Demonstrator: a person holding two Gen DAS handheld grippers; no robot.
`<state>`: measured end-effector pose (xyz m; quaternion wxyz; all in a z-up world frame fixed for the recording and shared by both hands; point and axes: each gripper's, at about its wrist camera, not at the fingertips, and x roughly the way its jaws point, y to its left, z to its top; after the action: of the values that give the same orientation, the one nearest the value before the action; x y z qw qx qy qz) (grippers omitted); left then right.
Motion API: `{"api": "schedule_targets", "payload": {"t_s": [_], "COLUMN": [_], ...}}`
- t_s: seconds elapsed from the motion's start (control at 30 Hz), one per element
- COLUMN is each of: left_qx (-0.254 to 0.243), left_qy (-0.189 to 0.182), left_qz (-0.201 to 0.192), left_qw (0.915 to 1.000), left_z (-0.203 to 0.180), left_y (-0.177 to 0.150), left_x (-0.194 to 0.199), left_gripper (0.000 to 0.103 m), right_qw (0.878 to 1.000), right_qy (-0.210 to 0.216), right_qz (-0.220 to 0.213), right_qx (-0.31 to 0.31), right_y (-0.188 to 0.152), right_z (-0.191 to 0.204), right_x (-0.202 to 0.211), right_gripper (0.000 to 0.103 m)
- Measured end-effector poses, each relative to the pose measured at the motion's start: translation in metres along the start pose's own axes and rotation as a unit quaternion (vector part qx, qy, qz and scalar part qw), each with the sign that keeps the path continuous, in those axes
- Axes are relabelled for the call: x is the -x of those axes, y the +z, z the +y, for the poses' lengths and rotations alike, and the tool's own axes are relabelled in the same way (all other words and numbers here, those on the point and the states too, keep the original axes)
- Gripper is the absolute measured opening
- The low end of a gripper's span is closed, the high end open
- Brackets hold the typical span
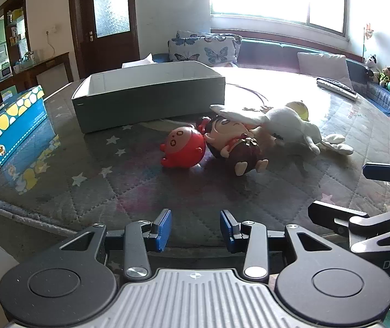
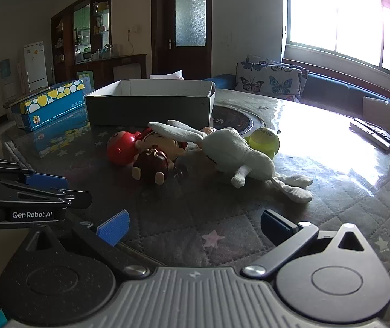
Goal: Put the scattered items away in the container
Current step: 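Move the right gripper toward the white plush rabbit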
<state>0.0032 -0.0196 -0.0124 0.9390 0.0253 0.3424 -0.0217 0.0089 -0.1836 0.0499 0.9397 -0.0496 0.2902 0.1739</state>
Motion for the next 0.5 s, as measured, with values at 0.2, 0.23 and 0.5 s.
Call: {"api": "schedule_targets", "payload": {"t_s": [0.2, 0.23, 0.5], "left_qx": [-0.003, -0.003, -0.002], "left_qy": [-0.003, -0.004, -0.006], "left_qz": [0.005, 0.006, 0.012], "left_qw": [1.0, 1.0, 0.9999], "left_z": [-0.0016, -0.0018, -0.0023], "left_y": [0.0007, 0.001, 0.0035], "left_x": [-0.0031, -0.0035, -0.0087], "left_gripper": [0.041, 0.041, 0.041], "right_qw": [1.0, 1.0, 1.0], "right_qy": [0.003, 0.004, 0.013], "right_qz": [0.007, 0.008, 0.013], "right_qx": [0.0, -0.001, -0.001], "right_y": [-0.0002, -0.0002, 0.0009], "right_z": [0.0008, 0.0007, 0.0015], "right_x": [-0.0043, -0.0048, -0.0086], "right_gripper": [0.103, 0.103, 0.103]}}
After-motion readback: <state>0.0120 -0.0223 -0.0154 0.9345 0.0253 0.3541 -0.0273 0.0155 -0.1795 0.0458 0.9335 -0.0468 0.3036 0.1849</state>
